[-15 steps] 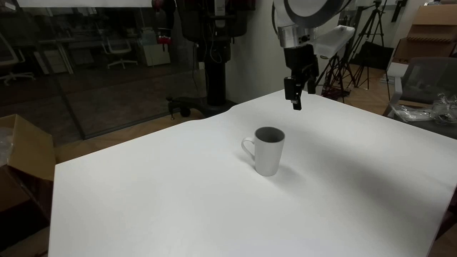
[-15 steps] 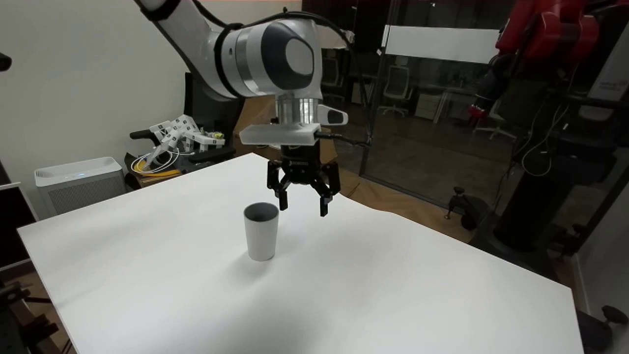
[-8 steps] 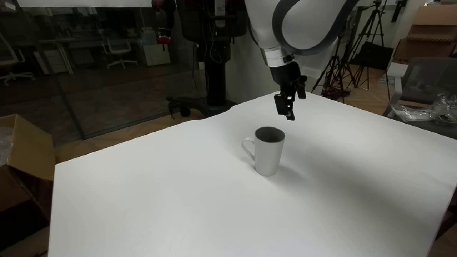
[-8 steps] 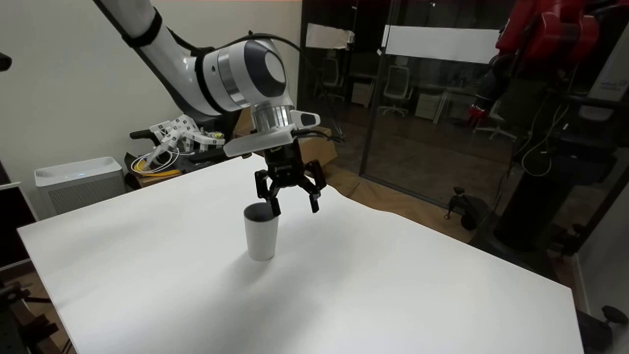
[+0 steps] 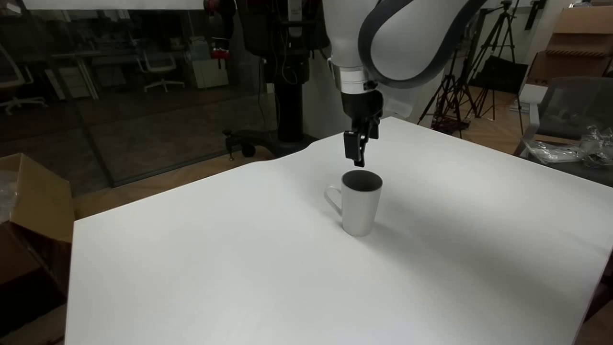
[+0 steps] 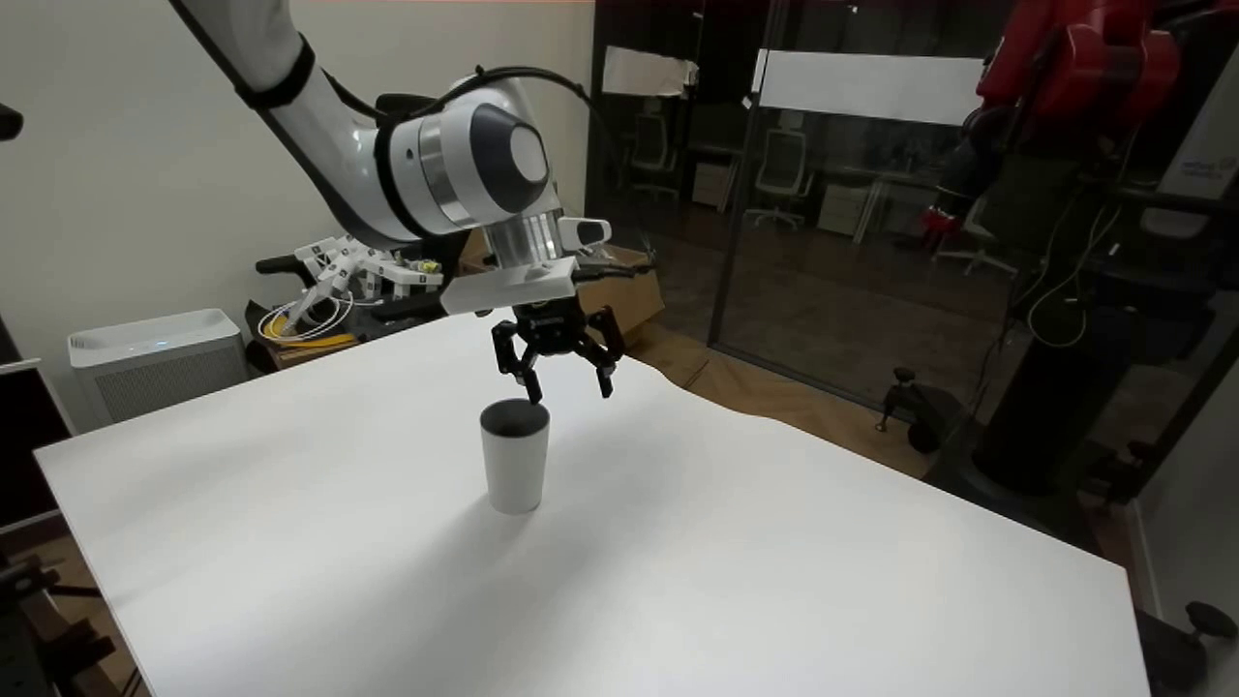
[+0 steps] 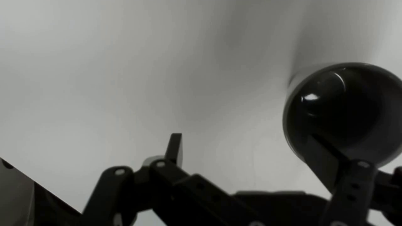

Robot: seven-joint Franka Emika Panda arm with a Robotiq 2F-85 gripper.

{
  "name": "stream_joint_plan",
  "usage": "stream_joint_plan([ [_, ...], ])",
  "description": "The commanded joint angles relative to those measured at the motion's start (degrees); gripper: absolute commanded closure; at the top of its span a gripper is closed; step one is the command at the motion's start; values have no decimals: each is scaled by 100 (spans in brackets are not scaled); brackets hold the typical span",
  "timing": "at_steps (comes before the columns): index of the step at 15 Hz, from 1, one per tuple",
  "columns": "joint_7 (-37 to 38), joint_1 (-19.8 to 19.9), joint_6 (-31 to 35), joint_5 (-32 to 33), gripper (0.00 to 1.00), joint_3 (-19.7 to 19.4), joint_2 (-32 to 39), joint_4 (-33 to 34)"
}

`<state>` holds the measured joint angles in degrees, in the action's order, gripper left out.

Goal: Move the mug to the right side of the table

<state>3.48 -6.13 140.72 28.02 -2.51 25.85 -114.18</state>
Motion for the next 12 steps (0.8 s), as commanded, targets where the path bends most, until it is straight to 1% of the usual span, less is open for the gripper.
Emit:
stream_joint_plan([
  [1,-24,-50,-23,-35,0,-50,7,3],
  [4,-71,-40,-20,-20,0,-58,11,-24],
  [7,-365,28,96,-165,0,76,-31,-171],
  [12,-810,115,95,-659,0,256,-77,-335],
])
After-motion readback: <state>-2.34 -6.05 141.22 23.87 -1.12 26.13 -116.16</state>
